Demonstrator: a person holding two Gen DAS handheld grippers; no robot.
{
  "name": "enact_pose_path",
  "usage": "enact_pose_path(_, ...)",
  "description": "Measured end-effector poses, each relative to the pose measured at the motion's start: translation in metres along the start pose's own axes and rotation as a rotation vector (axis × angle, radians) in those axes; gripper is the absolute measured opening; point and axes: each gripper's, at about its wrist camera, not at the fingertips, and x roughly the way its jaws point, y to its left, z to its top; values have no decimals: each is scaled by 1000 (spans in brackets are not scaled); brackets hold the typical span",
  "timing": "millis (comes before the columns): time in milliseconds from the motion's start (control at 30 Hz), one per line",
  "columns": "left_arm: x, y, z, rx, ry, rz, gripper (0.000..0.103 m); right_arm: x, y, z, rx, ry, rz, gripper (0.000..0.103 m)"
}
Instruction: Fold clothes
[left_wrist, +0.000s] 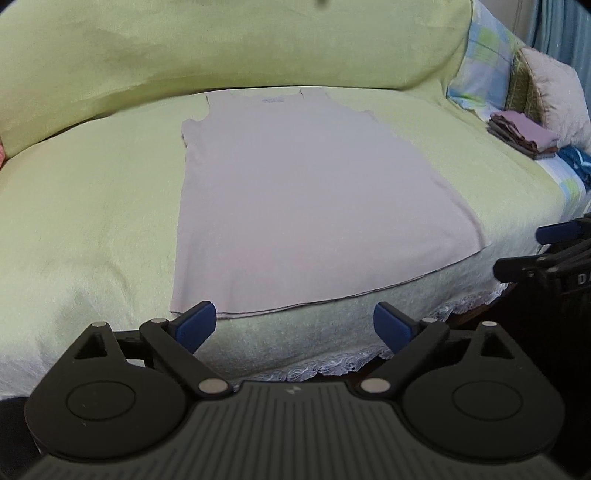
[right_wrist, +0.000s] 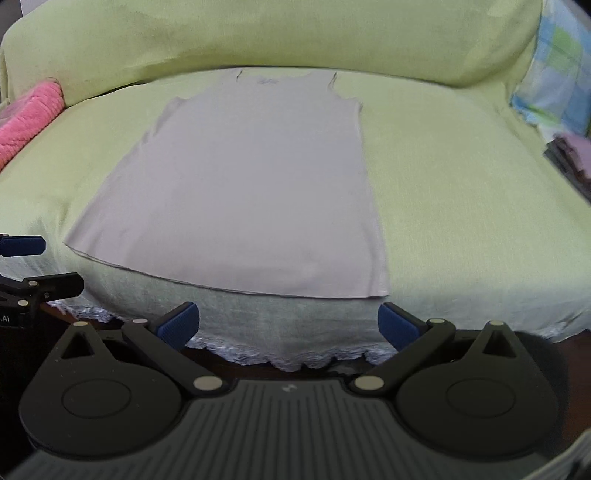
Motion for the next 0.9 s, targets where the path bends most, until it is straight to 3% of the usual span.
enact_pose_path(267,-14,-7,0,-36,-43,19,102,-22,2,2,-13,-61,-35,102)
enact_pose_path(900,-18,-8,6,-36,-50,62,102,-31,8,-1,-1,-94,10,102)
